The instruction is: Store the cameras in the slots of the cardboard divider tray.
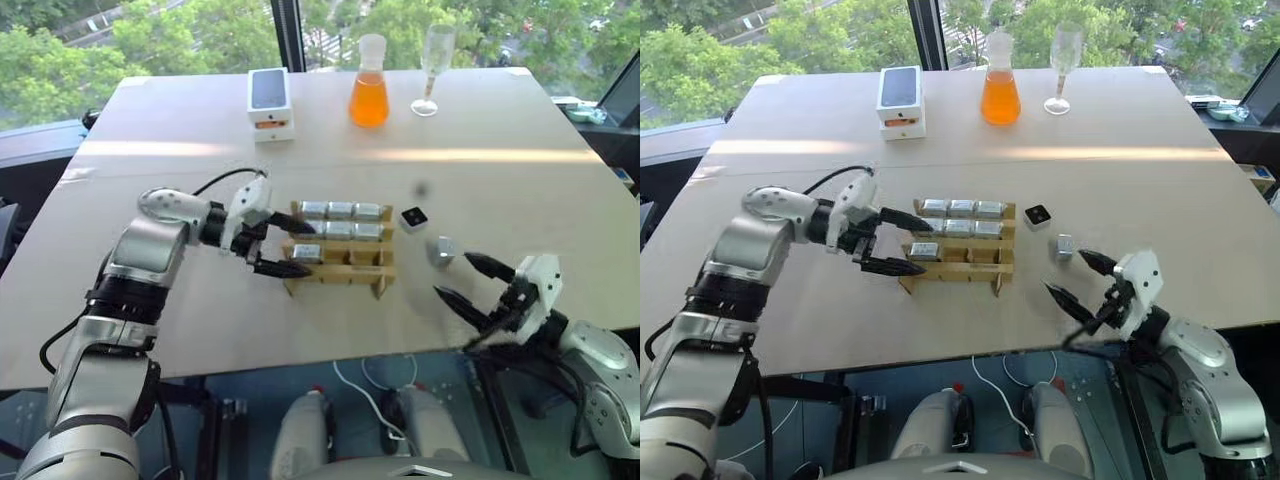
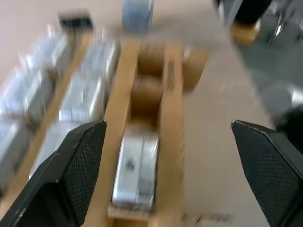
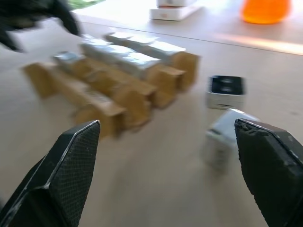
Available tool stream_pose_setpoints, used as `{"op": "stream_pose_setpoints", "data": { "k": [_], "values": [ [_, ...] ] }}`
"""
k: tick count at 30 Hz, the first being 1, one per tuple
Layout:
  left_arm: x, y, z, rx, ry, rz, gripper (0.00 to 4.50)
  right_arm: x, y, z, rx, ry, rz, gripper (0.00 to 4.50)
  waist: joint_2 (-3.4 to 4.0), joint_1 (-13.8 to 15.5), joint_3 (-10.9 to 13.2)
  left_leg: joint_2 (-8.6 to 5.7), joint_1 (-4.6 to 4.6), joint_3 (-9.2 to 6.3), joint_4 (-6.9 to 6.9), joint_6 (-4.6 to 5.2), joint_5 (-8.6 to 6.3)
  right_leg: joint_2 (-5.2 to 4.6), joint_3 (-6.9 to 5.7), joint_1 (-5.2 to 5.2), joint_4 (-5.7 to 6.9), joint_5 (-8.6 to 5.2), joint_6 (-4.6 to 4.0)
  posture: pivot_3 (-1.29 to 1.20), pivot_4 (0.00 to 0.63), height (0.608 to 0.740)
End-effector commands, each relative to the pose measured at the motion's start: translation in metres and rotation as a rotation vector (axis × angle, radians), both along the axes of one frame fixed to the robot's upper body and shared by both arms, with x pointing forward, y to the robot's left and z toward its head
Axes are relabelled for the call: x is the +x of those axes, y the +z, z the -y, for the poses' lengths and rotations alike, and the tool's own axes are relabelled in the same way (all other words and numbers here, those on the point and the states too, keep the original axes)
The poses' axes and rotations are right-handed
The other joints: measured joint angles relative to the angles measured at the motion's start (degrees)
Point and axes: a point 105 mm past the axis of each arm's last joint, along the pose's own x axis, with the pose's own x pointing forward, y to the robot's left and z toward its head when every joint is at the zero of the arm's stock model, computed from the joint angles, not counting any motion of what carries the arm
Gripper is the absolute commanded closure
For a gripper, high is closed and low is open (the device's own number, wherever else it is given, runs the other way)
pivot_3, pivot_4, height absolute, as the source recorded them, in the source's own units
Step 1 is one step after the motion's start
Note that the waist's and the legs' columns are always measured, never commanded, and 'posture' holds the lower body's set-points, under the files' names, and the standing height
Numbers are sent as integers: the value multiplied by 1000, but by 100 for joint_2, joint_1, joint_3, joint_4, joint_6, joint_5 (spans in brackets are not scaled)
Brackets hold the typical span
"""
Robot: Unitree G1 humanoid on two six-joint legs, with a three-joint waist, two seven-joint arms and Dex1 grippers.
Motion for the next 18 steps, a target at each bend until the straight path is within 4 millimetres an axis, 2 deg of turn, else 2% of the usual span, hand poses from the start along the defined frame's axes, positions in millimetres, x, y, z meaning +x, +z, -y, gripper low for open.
{"op": "stream_pose_setpoints", "data": {
  "k": [1, 2, 7, 12, 18],
  "values": [
    [-17, 27, -3, -99, 30, 44, 96, 14, -1, 8, 41, -231, -12, 0, 2, 7, 1, 1, 0, -1, -1, -2, 1, -10, -2, -2, 2, 0, 0, 0, 150, 740],
    [-20, 26, -5, -95, 48, 48, 96, 16, -2, 11, 67, -287, -31, 0, 1, -5, -1, 0, 0, -1, -1, -2, 1, -10, -1, -3, 4, 0, 0, 0, 150, 740],
    [-44, 19, -24, -12, 180, 85, 96, 14, -1, -12, 120, -310, -58, 0, 3, -69, 0, -2, 1, 3, -4, -3, 1, -21, 2, -4, 2, 0, 0, 0, 150, 740],
    [-54, 18, -27, 1, 273, 121, 96, 18, -7, -29, 137, -319, -80, 0, 3, -66, -1, -4, 2, -2, -6, -2, 0, -28, -6, -2, 2, -1, -1, 0, 150, 740],
    [-57, 16, -24, 7, 295, 126, 96, 37, -13, -27, 118, -414, -99, 0, 2, -87, -1, -7, 4, -1, -7, -2, 0, -29, -5, -2, 4, 0, 0, 0, 150, 740]
  ]
}}
